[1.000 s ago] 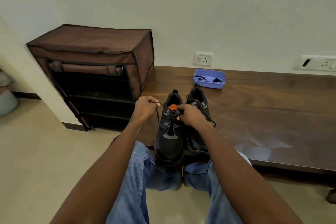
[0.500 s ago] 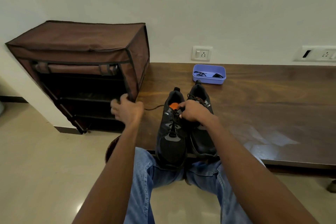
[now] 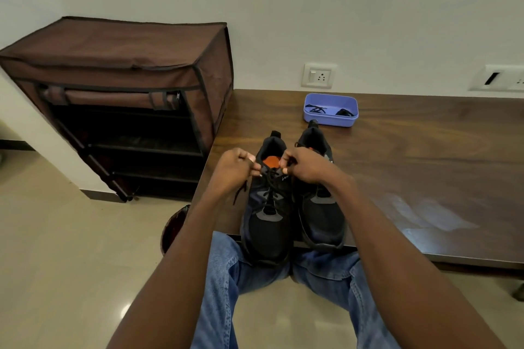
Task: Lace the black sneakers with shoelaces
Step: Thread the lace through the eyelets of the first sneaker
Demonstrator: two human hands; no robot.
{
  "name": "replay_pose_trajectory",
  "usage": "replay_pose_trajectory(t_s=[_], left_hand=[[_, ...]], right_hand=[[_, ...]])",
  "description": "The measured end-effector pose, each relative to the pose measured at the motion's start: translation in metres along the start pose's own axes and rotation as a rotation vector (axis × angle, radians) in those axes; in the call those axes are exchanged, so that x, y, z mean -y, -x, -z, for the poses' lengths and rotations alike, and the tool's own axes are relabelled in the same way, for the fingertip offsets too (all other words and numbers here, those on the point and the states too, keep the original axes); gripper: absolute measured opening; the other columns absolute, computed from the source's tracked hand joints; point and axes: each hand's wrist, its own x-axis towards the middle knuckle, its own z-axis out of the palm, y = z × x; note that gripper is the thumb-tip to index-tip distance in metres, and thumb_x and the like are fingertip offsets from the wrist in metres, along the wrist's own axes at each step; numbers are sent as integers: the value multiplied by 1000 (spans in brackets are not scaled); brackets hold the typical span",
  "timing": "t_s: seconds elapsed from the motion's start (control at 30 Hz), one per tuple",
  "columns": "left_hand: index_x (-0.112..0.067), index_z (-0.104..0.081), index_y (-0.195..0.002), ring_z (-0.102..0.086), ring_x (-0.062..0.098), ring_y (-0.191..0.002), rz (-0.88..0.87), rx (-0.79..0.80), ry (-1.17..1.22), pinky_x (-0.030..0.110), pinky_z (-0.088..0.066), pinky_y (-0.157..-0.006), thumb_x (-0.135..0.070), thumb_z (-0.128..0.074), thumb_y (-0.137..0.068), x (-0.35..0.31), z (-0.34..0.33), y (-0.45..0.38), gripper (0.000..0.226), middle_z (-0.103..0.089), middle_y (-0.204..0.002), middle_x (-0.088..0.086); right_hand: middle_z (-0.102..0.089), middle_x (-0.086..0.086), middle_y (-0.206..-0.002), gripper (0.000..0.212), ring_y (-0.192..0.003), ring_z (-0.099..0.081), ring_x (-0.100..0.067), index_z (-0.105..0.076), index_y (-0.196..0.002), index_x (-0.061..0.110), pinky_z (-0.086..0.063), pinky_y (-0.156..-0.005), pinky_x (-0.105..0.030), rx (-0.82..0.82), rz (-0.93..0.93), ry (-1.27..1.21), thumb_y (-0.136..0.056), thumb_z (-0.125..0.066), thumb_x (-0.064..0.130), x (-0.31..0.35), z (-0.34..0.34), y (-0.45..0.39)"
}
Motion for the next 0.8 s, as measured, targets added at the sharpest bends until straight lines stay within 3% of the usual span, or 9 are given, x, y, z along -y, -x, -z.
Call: replay_pose_trajectory(t_s=[0.13,0.27,0.37,0.47,0.53,0.6,0.7,0.8], left_hand=[[-6,-51,-99,-75,25,-78,111,-155,376,32,-62,-72,3,-42,-98,-9,7,8,13,-73,-90,17],[-1,-50,-108,-74,27,-76,93,-424,628,38,-62,-79,6,-41,-97,-5,7,5,16,-69,-91,19],[2,-49,-117,-74,27,-81,99,-456,701,36,-62,-78,6,-40,-98,-4,3,3,22,-69,-97,22],[-3,-50,-112,-72,24,-76,167,-392,581,33,-61,-69,3,-41,-98,-4,0,5,18,-67,-94,16],[-9,-51,-104,-68,18,-71,192,-389,458,27,-55,-59,0,-40,-98,-2,0,6,15,-64,-91,12],[-11,-53,-110,-63,15,-76,171,-358,291,25,-49,-58,-2,-44,-96,1,1,5,19,-63,-95,8],[-14,-57,-110,-61,15,-85,107,-171,-44,23,-46,-65,-10,-63,-90,-5,-3,4,22,-65,-99,5],[-12,-62,-88,-56,10,-69,72,81,-215,14,-44,-56,-13,-68,-93,-14,-10,5,8,-60,-77,1]], right_hand=[[-54,3,-113,56,-100,-51,-16,-48,-140,19,-37,-91,-26,-13,23,-3,-90,-70,8,-8,-7,-1],[-59,2,-121,59,-97,-52,-15,-48,-142,17,-40,-94,-27,-71,36,-51,-88,-72,8,-11,-11,-3],[-59,3,-119,57,-97,-52,-15,-50,-140,18,-39,-92,-26,-97,44,-45,-88,-72,8,-12,-12,-2],[-57,2,-113,46,-96,-54,-17,-57,-129,20,-46,-92,-32,-156,67,-6,-87,-73,10,-12,-14,3],[-59,-1,-99,18,-86,-58,-20,-64,-100,16,-50,-82,-36,-241,95,4,-86,-74,22,-10,-19,9],[-60,-3,-78,29,-71,-59,-19,-58,-76,13,-50,-70,-38,-247,103,-36,-85,-75,35,-8,-26,18],[-59,-4,-77,36,-72,-58,-21,-53,-76,15,-50,-68,-40,-136,70,116,-83,-75,43,0,-36,29],[-58,-8,-86,29,-79,-57,-26,-49,-76,14,-51,-75,-43,-117,111,119,-90,-71,27,3,-42,31]])
